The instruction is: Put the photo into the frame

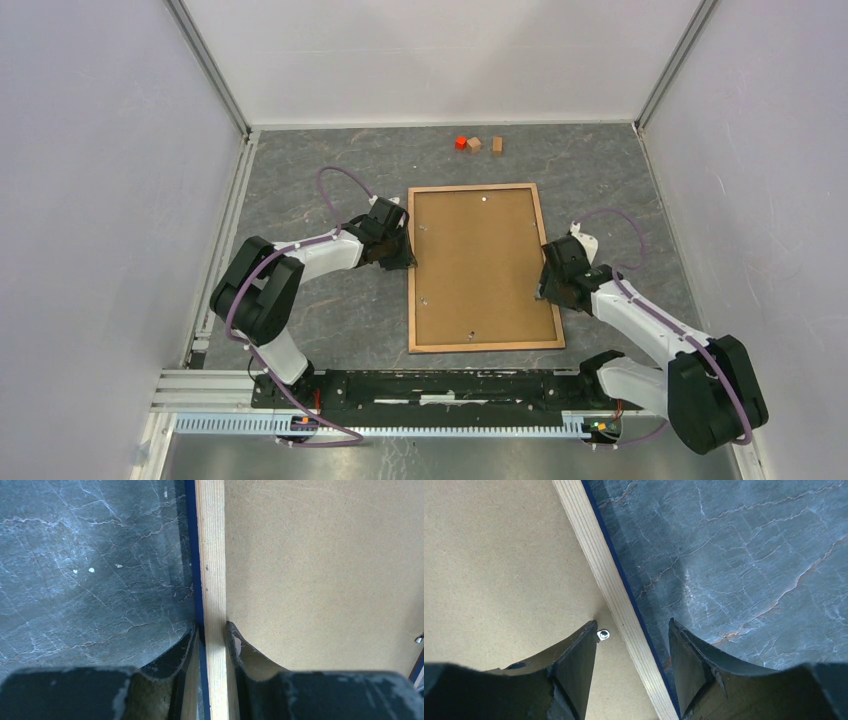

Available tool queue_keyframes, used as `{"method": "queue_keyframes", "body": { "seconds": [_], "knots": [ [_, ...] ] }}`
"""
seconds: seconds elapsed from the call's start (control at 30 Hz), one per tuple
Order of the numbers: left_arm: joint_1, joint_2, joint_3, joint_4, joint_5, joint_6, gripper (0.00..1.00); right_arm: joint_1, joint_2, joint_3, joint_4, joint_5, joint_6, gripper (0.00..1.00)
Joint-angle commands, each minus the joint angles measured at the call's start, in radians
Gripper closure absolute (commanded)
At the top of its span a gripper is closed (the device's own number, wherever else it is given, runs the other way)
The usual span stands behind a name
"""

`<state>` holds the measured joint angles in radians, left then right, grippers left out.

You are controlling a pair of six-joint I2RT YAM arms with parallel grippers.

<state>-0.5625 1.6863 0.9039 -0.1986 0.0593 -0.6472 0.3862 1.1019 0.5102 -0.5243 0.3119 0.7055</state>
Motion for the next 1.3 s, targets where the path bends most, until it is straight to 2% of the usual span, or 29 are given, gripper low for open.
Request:
{"method": "queue_keyframes", "body": {
  "seconds": [0.0, 0.4, 0.53, 0.63, 1.03, 1.27],
  "knots": [
    [0.005, 0.005, -0.026, -0.050, -0.013, 0.024, 0.93, 0.005, 0.027, 0.068, -0.040, -0.002, 0.101, 0.39],
    [0.007, 0.000, -0.034, -0.042, -0.008, 0.023, 0.93, 0.033, 0.004, 0.012, -0.062, -0.051, 0.223, 0.41],
    [0.009, -0.001, -0.036, -0.038, -0.006, 0.023, 0.93, 0.037, -0.016, -0.024, -0.065, -0.043, 0.220, 0.46],
    [0.008, -0.002, -0.036, -0.038, -0.004, 0.023, 0.93, 0.037, -0.009, -0.034, -0.059, -0.048, 0.187, 0.49],
    [0.010, -0.004, -0.039, -0.037, -0.003, 0.022, 0.94, 0.037, 0.061, -0.011, -0.049, -0.078, 0.008, 0.45],
    [0.013, -0.004, -0.040, -0.036, 0.002, 0.022, 0.94, 0.039, 0.090, -0.018, -0.072, -0.092, -0.058, 0.53]
  ]
}}
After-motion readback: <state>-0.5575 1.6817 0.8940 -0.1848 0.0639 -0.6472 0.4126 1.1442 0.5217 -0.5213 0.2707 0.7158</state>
